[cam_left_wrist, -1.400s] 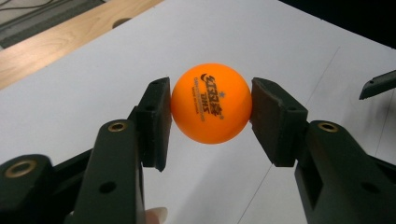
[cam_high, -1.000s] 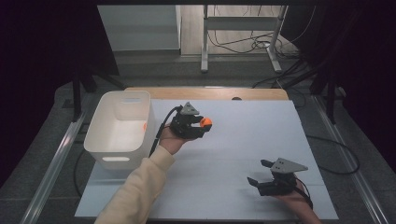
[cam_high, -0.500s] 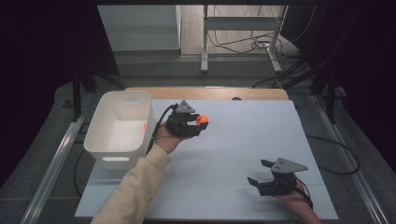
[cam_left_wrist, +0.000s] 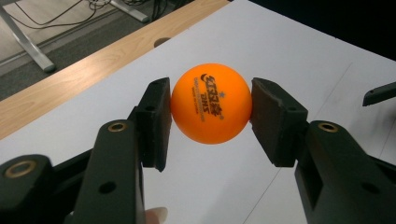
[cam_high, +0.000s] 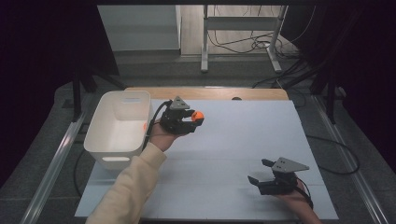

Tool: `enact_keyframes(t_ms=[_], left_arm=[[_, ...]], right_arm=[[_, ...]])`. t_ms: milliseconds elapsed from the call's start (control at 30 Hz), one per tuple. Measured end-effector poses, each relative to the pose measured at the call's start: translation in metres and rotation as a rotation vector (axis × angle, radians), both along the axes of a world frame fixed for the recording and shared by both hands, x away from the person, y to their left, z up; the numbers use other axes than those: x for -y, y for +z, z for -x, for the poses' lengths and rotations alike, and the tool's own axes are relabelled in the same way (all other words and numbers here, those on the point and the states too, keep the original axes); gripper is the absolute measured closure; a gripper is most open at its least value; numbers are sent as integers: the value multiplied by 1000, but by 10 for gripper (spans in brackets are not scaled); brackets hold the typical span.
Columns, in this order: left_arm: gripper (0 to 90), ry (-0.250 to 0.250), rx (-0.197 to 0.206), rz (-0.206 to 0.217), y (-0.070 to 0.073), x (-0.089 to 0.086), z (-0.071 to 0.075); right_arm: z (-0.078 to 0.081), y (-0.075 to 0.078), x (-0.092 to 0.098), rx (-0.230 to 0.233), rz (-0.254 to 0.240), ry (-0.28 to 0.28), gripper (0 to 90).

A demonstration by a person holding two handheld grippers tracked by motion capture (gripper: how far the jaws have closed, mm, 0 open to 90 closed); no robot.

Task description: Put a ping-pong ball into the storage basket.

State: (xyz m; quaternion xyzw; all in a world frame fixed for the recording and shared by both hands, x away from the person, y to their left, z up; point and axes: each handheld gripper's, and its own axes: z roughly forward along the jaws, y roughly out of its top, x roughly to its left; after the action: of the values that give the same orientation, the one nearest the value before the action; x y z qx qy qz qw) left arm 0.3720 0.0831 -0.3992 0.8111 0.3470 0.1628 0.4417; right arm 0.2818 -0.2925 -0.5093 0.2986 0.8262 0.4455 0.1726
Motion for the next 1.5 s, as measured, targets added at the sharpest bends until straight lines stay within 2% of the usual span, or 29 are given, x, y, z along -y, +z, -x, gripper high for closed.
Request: enact_keyframes(t_ms=[867,1067,1500], left_arm=[[501,68,42,9,24,-32,4],[501,92,44,26,29,-43,4],[501,155,57,33,35,-68,6]], right_arm=[[0,0,-1,2,-3,2,141],[0,0,-1,2,-1,3,140],[0,0,-1,0,0,3,140]])
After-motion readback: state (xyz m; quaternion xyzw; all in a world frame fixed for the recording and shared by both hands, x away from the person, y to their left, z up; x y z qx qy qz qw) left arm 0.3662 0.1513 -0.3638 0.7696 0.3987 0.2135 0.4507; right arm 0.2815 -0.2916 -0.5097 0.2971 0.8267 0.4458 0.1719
